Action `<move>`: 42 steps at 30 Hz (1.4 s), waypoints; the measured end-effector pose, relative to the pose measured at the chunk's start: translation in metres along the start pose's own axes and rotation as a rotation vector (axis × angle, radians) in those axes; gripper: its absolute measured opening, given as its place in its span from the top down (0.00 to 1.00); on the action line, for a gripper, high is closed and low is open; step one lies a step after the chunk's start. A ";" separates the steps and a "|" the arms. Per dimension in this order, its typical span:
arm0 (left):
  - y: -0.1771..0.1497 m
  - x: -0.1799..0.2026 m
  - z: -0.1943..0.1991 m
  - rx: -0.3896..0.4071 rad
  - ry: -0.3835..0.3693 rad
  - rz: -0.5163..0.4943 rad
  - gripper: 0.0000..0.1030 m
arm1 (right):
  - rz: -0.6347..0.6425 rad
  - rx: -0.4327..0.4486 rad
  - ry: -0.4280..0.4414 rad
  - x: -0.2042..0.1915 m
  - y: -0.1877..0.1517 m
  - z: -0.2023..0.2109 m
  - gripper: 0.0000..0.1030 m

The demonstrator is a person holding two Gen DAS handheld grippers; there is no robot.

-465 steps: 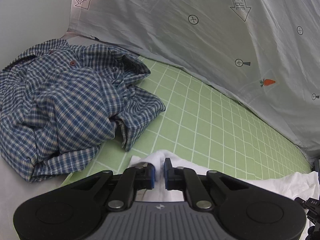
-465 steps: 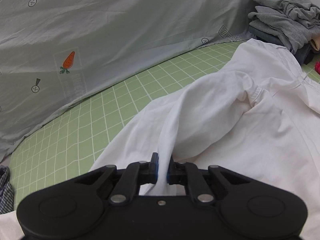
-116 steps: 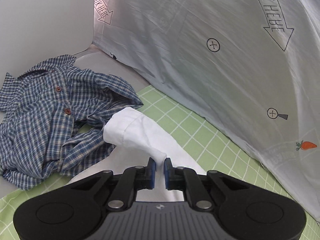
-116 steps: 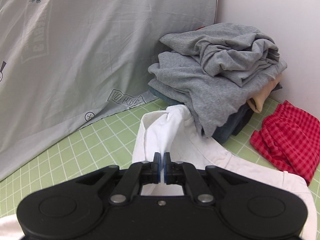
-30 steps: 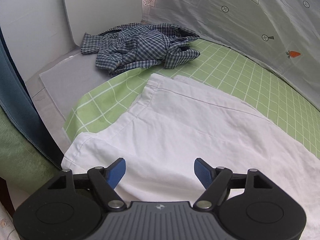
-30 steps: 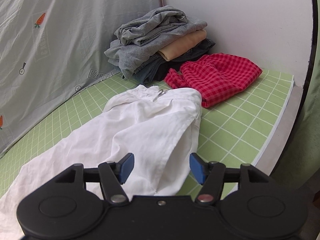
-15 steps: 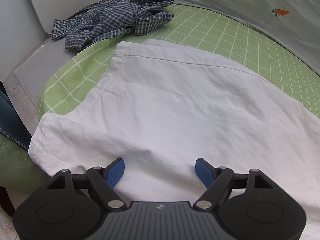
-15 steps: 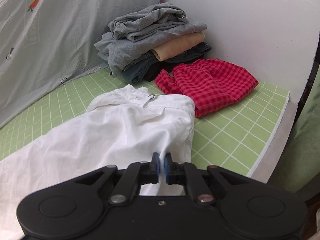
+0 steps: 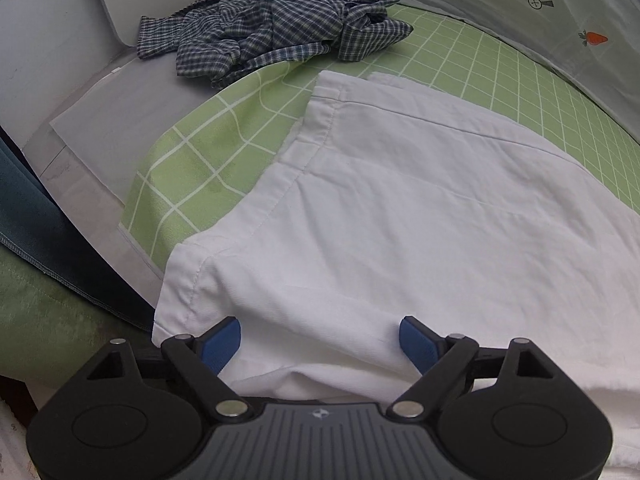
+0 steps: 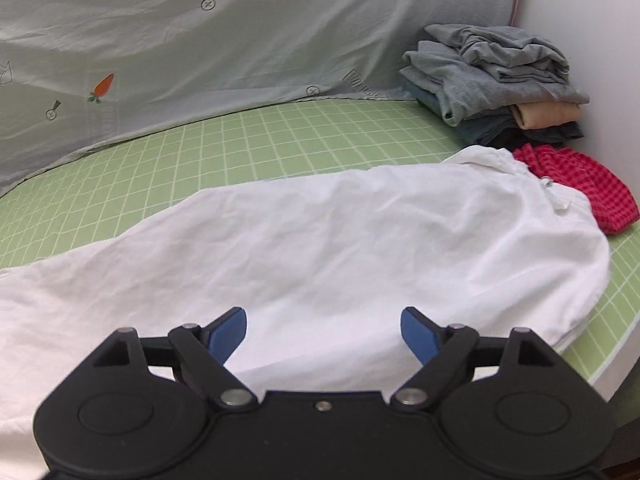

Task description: Fold clothes

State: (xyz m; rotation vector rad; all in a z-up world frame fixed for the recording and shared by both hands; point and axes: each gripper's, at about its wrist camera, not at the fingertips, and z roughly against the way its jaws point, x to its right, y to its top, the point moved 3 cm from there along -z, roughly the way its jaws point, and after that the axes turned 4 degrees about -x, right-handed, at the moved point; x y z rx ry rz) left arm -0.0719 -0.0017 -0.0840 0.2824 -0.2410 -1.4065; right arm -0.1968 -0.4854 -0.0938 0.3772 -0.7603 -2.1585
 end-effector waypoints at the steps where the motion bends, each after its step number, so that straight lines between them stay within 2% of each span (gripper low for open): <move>1: 0.001 -0.004 0.000 -0.001 -0.005 -0.006 0.16 | 0.011 -0.015 0.013 -0.014 -0.006 0.000 0.17; 4: 0.003 -0.016 -0.002 -0.003 -0.023 -0.027 0.15 | 0.068 -0.036 0.050 -0.051 -0.023 0.006 0.17; 9: 0.008 -0.024 -0.011 -0.006 -0.035 -0.104 0.06 | 0.156 -0.020 0.082 -0.087 -0.052 0.030 0.18; 17: 0.032 -0.029 -0.024 -0.026 -0.046 -0.198 0.05 | 0.220 0.073 0.089 -0.110 -0.083 0.079 0.31; 20: 0.039 -0.029 -0.032 -0.039 -0.032 -0.247 0.05 | 0.231 0.029 0.142 -0.121 -0.097 0.080 0.31; 22: 0.041 -0.027 -0.038 -0.052 -0.031 -0.279 0.05 | 0.244 -0.025 0.170 -0.132 -0.108 0.070 0.39; 24: 0.041 -0.024 -0.041 -0.058 -0.045 -0.298 0.05 | 0.262 -0.055 0.193 -0.143 -0.116 0.063 0.41; 28: 0.042 -0.023 -0.041 -0.055 -0.057 -0.331 0.04 | 0.250 -0.115 0.180 -0.151 -0.127 0.052 0.41; 30: 0.043 -0.025 -0.045 -0.059 -0.063 -0.326 0.00 | 0.227 -0.117 0.174 -0.151 -0.129 0.048 0.39; 32: 0.044 -0.026 -0.047 -0.062 -0.075 -0.324 0.00 | 0.234 -0.095 0.174 -0.152 -0.132 0.049 0.42; 34: 0.044 -0.026 -0.048 -0.063 -0.088 -0.326 0.00 | 0.247 -0.067 0.184 -0.154 -0.134 0.051 0.68; 35: 0.044 -0.027 -0.048 -0.064 -0.092 -0.325 0.00 | 0.253 -0.064 0.192 -0.156 -0.133 0.051 0.74; 37: 0.044 -0.027 -0.049 -0.066 -0.098 -0.325 0.00 | 0.262 -0.074 0.192 -0.160 -0.131 0.051 0.99; 42: 0.044 -0.028 -0.049 -0.076 -0.113 -0.319 0.00 | 0.287 -0.097 0.170 -0.160 -0.129 0.054 1.00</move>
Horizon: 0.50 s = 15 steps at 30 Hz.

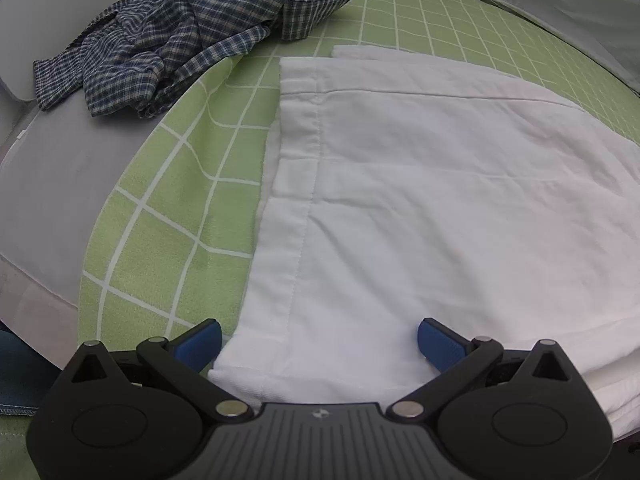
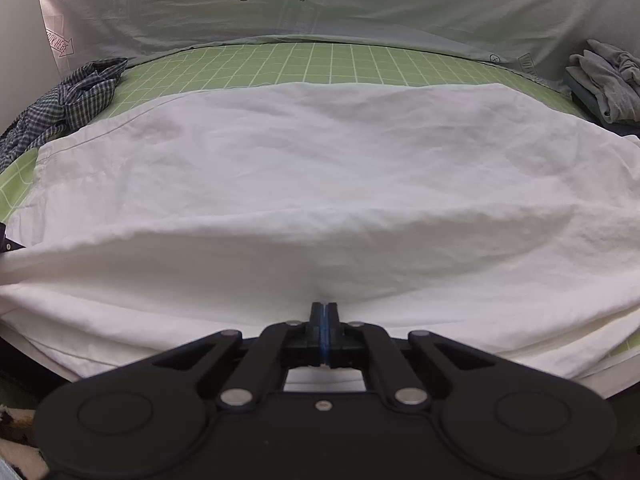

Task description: Fold clothes

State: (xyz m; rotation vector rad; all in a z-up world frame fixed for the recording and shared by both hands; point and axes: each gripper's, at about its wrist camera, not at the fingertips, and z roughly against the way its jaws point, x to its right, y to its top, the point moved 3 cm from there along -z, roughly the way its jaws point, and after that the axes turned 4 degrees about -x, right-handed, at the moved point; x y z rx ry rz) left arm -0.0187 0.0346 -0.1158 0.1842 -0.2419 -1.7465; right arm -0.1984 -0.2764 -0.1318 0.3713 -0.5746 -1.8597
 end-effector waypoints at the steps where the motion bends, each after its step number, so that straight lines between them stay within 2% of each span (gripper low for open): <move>1: 0.000 0.000 0.000 0.000 -0.002 0.000 0.00 | 0.005 -0.008 -0.013 -0.001 0.000 0.001 1.00; 3: 0.000 0.001 0.000 0.003 -0.003 -0.007 0.00 | 0.021 -0.022 -0.055 -0.003 -0.002 0.004 0.99; 5: -0.001 0.002 0.000 0.007 -0.003 -0.009 0.00 | 0.026 -0.027 -0.045 -0.002 -0.005 0.006 0.91; 7: -0.001 0.003 0.000 0.009 -0.003 -0.010 0.00 | 0.012 -0.023 -0.057 0.001 -0.005 0.007 0.53; 8: 0.000 0.003 -0.001 0.008 -0.003 -0.010 0.00 | 0.011 -0.027 -0.066 0.002 -0.005 0.006 0.48; 12: 0.001 0.003 -0.002 0.004 -0.005 -0.015 0.00 | -0.039 -0.052 -0.032 0.008 -0.003 0.007 0.48; 15: 0.001 0.003 -0.002 0.003 -0.006 -0.018 0.00 | -0.131 -0.084 -0.022 0.016 -0.003 0.006 0.48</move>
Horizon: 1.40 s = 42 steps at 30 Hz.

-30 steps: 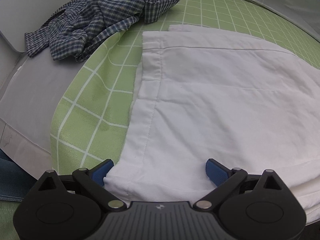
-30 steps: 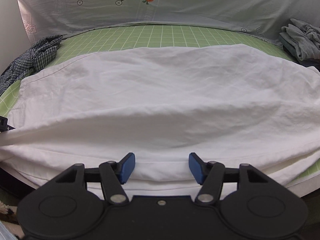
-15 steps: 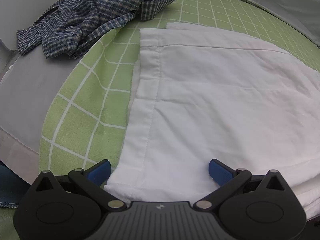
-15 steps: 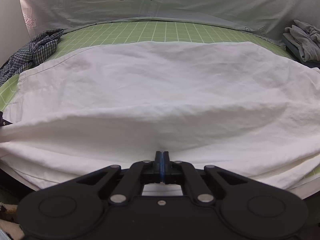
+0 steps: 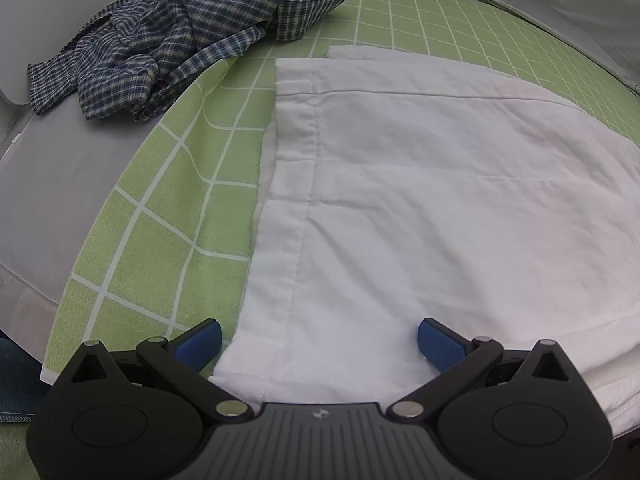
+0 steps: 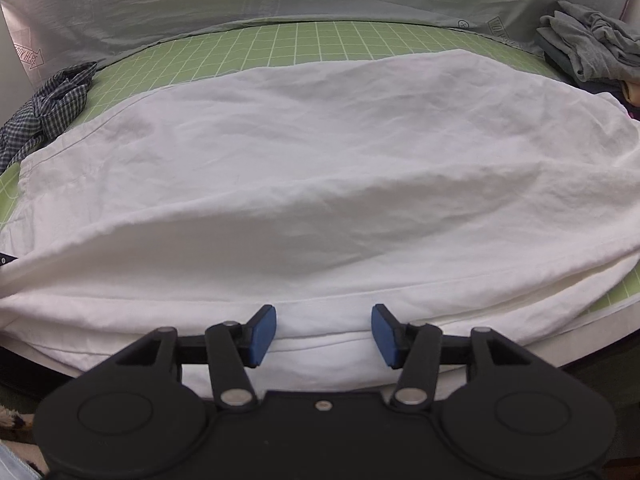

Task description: Fold clothes

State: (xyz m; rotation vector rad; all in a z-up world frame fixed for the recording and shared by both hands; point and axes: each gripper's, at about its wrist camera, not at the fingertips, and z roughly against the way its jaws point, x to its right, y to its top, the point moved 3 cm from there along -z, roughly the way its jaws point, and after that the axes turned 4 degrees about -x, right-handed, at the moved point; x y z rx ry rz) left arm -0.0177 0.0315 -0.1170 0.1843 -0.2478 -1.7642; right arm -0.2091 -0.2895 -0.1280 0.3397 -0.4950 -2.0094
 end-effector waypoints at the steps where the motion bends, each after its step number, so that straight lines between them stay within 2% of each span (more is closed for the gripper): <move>1: 0.000 0.000 0.000 0.000 0.000 -0.001 0.00 | -0.027 -0.006 -0.004 0.004 0.001 0.000 0.48; 10: 0.001 0.001 -0.002 -0.002 -0.003 -0.009 0.00 | -0.360 -0.003 0.061 0.043 0.008 -0.005 0.45; 11: 0.001 0.001 -0.002 0.000 -0.003 -0.010 0.00 | -0.390 -0.001 0.067 0.045 0.009 -0.006 0.46; 12: 0.001 0.001 -0.002 0.001 -0.003 -0.011 0.00 | -0.406 0.005 0.070 0.046 0.010 -0.007 0.53; 13: 0.000 0.001 -0.002 0.003 -0.003 -0.011 0.00 | -0.414 0.006 0.055 0.048 0.010 -0.008 0.64; 15: 0.000 0.002 -0.002 0.006 -0.003 -0.011 0.00 | -0.425 0.000 0.029 0.051 0.011 -0.008 0.77; 16: -0.001 0.002 -0.002 0.007 -0.003 -0.011 0.00 | -0.433 -0.001 0.024 0.053 0.010 -0.007 0.88; 18: -0.001 0.002 -0.002 0.010 -0.003 -0.011 0.00 | -0.460 0.004 0.036 0.059 0.006 -0.005 0.96; 20: -0.002 0.002 -0.003 0.010 -0.003 -0.012 0.00 | -0.473 0.025 0.045 0.062 0.002 0.004 0.99; 24: -0.002 0.002 -0.004 0.012 -0.004 -0.016 0.00 | -0.347 0.074 -0.001 0.051 0.005 0.034 0.99; 26: -0.002 0.002 -0.003 0.012 -0.004 -0.017 0.00 | -0.340 0.051 -0.009 0.052 0.006 0.034 0.99; 30: -0.001 0.001 -0.003 0.006 -0.006 -0.020 0.00 | -0.315 -0.061 -0.046 0.055 -0.007 0.007 0.99; 31: -0.001 0.001 -0.003 0.005 -0.007 -0.019 0.00 | -0.299 -0.067 -0.054 0.053 -0.008 0.005 0.99; 36: 0.000 0.000 -0.001 0.002 -0.010 -0.012 0.00 | -0.149 -0.091 -0.142 0.033 0.009 0.010 0.94; 38: 0.004 -0.005 0.006 0.036 0.008 0.012 0.00 | -0.112 -0.057 -0.157 0.027 0.016 0.017 0.79; 39: 0.007 -0.008 0.010 0.060 0.014 0.024 0.00 | -0.096 -0.032 -0.171 0.024 0.021 0.022 0.56; 40: 0.013 -0.011 0.014 0.079 0.017 0.034 0.00 | -0.079 0.001 -0.196 0.021 0.025 0.028 0.43; 41: 0.019 -0.014 0.018 0.097 0.019 0.043 0.00 | -0.058 0.036 -0.223 0.018 0.030 0.033 0.33; 42: 0.026 -0.016 0.021 0.116 0.021 0.052 0.00 | -0.028 0.065 -0.240 0.017 0.036 0.037 0.33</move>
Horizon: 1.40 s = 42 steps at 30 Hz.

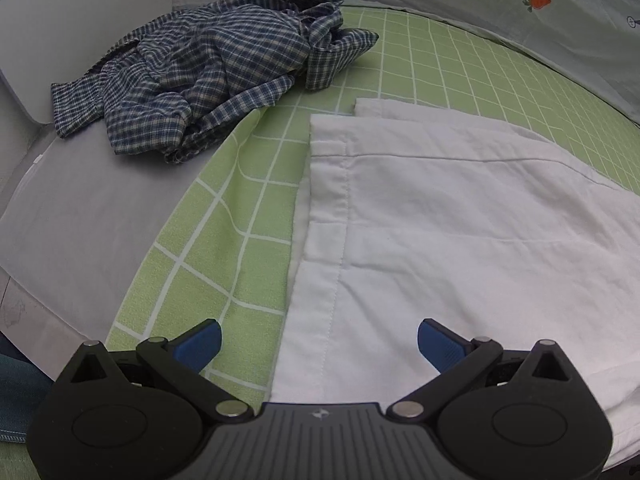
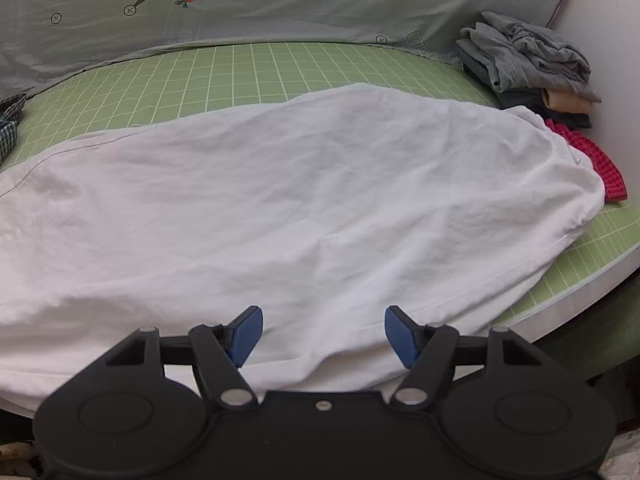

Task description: Fold clothes

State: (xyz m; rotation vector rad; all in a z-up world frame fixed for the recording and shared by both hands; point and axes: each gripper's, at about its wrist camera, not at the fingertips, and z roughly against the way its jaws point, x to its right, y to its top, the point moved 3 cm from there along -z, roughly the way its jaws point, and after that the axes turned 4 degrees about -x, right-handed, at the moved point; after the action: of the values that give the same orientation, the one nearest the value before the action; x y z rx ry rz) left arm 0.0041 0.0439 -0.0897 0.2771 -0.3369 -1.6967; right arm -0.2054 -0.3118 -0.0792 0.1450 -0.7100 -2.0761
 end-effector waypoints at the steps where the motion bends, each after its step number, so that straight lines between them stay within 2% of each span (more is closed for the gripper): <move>1: 0.007 -0.002 0.003 0.018 0.002 0.009 0.01 | 0.027 0.026 -0.008 -0.003 0.006 0.003 0.32; 3: 0.020 -0.005 0.006 0.047 0.002 0.022 0.02 | 0.061 0.067 -0.004 -0.010 0.018 0.004 0.16; 4: 0.028 -0.005 0.005 0.057 -0.001 0.023 0.02 | 0.076 0.087 0.001 -0.014 0.024 0.003 0.13; 8: 0.054 0.000 -0.002 0.076 -0.009 0.021 0.12 | 0.110 0.118 0.029 -0.032 0.050 -0.006 0.13; 12: 0.073 0.005 -0.008 0.095 -0.047 0.015 0.28 | 0.117 0.139 0.056 -0.050 0.069 -0.014 0.12; 17: 0.094 0.011 -0.022 0.117 -0.045 0.002 0.26 | 0.161 0.137 0.071 -0.065 0.085 -0.033 0.11; 20: 0.103 0.010 -0.036 0.092 -0.066 0.027 0.26 | 0.172 0.133 0.064 -0.068 0.095 -0.045 0.11; 25: 0.111 0.008 -0.051 0.070 -0.113 0.063 0.28 | 0.064 0.101 0.044 -0.059 0.119 -0.067 0.09; 26: 0.111 0.009 -0.050 0.082 -0.123 0.061 0.34 | 0.031 0.090 0.047 -0.056 0.124 -0.072 0.09; 27: 0.111 0.011 -0.050 0.089 -0.134 0.057 0.45 | 0.004 0.079 0.050 -0.054 0.129 -0.077 0.09; 28: 0.111 0.012 -0.050 0.090 -0.136 0.057 0.72 | -0.011 0.072 0.049 -0.053 0.133 -0.082 0.09; 29: 0.112 0.014 -0.048 0.099 -0.139 0.054 0.77 | -0.026 0.067 0.047 -0.052 0.136 -0.086 0.09; 30: 0.113 0.016 -0.045 0.109 -0.144 0.051 0.96 | -0.032 0.069 0.040 -0.051 0.139 -0.088 0.09; 34: 0.127 0.018 -0.019 0.193 -0.135 0.071 0.98 | -0.021 0.087 0.012 -0.047 0.148 -0.093 0.09; 37: 0.147 0.013 0.002 0.253 -0.184 0.125 0.98 | -0.017 0.087 0.003 -0.041 0.156 -0.098 0.09; 42: 0.156 0.018 -0.005 0.239 -0.175 0.141 0.98 | -0.044 0.094 -0.010 -0.030 0.168 -0.102 0.09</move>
State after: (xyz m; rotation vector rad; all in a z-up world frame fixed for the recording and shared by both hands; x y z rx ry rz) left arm 0.1461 0.0049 -0.0357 0.2740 -0.6766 -1.5459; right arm -0.0291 -0.4028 -0.0780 0.2050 -0.8177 -2.0876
